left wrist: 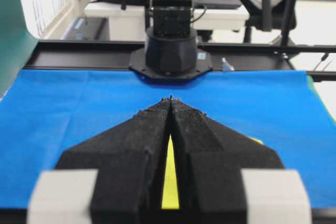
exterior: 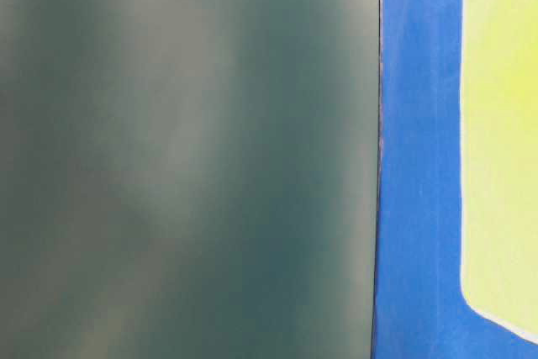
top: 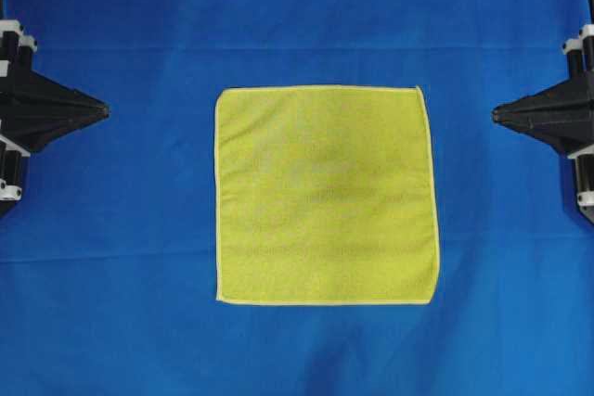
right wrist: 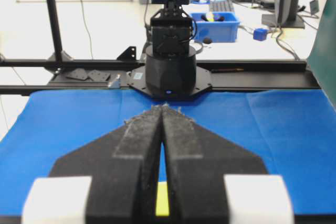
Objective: Fold the yellow towel.
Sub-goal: 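Move both grippers to the towel's far corners and grasp them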
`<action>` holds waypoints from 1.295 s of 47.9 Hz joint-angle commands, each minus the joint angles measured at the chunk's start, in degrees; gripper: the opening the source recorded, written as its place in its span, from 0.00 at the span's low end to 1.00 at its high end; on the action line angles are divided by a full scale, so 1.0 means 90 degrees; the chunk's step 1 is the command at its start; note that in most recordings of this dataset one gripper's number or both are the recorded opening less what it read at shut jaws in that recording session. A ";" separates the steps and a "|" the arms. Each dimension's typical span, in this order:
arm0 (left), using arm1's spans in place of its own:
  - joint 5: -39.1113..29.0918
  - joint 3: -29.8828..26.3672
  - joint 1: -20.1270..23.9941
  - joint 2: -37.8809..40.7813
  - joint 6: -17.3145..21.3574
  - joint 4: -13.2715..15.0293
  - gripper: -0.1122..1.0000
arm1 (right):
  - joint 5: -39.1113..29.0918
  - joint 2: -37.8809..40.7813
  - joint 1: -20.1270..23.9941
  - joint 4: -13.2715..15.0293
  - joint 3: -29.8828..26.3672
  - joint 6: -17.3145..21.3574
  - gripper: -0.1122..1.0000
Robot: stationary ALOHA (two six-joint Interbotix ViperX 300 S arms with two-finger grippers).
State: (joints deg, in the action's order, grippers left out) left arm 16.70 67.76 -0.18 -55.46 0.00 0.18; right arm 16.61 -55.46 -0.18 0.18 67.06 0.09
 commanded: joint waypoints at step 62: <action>0.1055 -0.1445 0.1885 0.6680 -0.0146 0.0186 0.86 | -0.1172 0.5156 -0.2764 -0.0098 -0.0693 0.0391 0.64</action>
State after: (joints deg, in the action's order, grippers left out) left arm 24.61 55.90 16.61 2.99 -1.32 1.76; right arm 4.57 -10.02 -24.87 -0.70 61.88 3.52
